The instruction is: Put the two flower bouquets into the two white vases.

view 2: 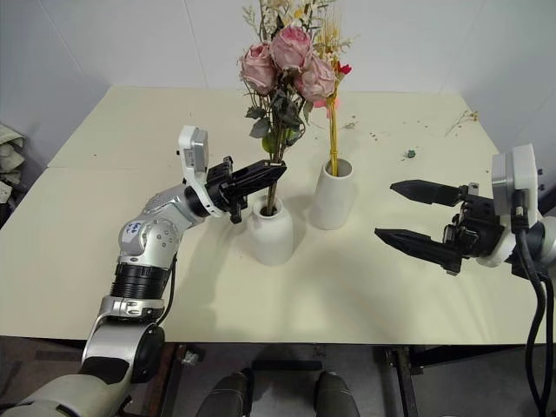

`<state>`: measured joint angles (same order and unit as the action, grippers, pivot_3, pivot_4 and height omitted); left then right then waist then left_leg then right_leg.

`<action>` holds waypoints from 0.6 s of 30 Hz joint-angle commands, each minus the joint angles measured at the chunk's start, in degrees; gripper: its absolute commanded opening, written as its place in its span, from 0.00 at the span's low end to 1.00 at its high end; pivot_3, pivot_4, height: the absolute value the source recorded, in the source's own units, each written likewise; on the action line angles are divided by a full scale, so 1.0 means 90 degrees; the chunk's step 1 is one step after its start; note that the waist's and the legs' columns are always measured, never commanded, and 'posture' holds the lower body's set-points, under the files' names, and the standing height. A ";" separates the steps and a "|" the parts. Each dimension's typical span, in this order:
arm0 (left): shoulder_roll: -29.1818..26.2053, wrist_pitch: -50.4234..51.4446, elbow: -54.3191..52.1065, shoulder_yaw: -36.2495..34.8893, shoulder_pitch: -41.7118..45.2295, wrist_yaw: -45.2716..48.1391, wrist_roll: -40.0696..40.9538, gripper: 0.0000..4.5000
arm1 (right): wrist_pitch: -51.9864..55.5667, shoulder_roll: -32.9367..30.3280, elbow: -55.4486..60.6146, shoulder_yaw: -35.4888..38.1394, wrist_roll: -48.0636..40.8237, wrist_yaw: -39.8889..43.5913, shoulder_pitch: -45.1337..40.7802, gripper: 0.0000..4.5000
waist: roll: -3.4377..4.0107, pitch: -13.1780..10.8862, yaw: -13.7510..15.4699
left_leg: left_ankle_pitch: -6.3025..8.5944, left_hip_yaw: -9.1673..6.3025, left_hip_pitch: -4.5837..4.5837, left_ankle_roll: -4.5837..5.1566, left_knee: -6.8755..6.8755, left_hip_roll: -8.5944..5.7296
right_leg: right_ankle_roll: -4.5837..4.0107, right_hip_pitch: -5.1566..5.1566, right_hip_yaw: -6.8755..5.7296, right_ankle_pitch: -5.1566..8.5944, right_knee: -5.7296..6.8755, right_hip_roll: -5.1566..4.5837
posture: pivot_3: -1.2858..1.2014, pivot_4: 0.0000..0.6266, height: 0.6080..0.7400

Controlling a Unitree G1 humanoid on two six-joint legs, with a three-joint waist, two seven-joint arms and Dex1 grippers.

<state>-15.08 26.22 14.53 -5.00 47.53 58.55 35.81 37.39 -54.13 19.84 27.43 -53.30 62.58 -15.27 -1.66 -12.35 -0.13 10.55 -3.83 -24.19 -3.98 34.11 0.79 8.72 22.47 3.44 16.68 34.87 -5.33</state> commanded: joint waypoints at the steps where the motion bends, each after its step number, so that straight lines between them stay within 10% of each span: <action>1: -0.0158 0.0070 -0.0337 0.0022 0.0052 0.0125 0.0054 0.30 | -0.0112 -0.0006 0.0089 0.0090 -0.0071 -0.0031 -0.0079 1.00 | 0.0000 0.0000 -0.0003 | 0.0000 0.0000 0.0000 0.0000 0.0000 0.0000 | 0.0000 0.0000 0.0000 0.0000 0.0000 0.0000 | 0.52 0.24 1.00; 11: -0.0966 0.0095 -0.0569 0.0241 0.0130 0.0522 -0.0219 0.99 | -0.0156 -0.0057 0.0001 0.0099 -0.0017 0.0053 -0.0103 1.00 | 0.0001 0.0001 -0.0017 | 0.0000 0.0000 0.0003 0.0000 -0.0004 0.0002 | -0.0003 0.0001 0.0000 0.0002 0.0001 0.0002 | 0.52 0.24 1.00; 18: -0.1935 -0.0456 -0.0263 0.0583 0.0221 0.0920 -0.1091 1.00 | -0.0195 -0.0140 -0.0052 0.0169 0.0037 0.0127 -0.0064 1.00 | 0.0001 0.0000 -0.0009 | 0.0000 0.0000 0.0002 0.0000 -0.0004 0.0002 | -0.0005 0.0001 0.0000 0.0003 0.0000 0.0000 | 0.52 0.24 1.00</action>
<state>-31.03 24.53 12.26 0.38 48.10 65.98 27.91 36.50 -54.18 19.32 27.39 -52.90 63.11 -15.43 -1.65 -12.35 -0.21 10.55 -3.83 -24.18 -3.98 34.05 0.81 8.67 22.49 3.43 16.71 34.87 -5.33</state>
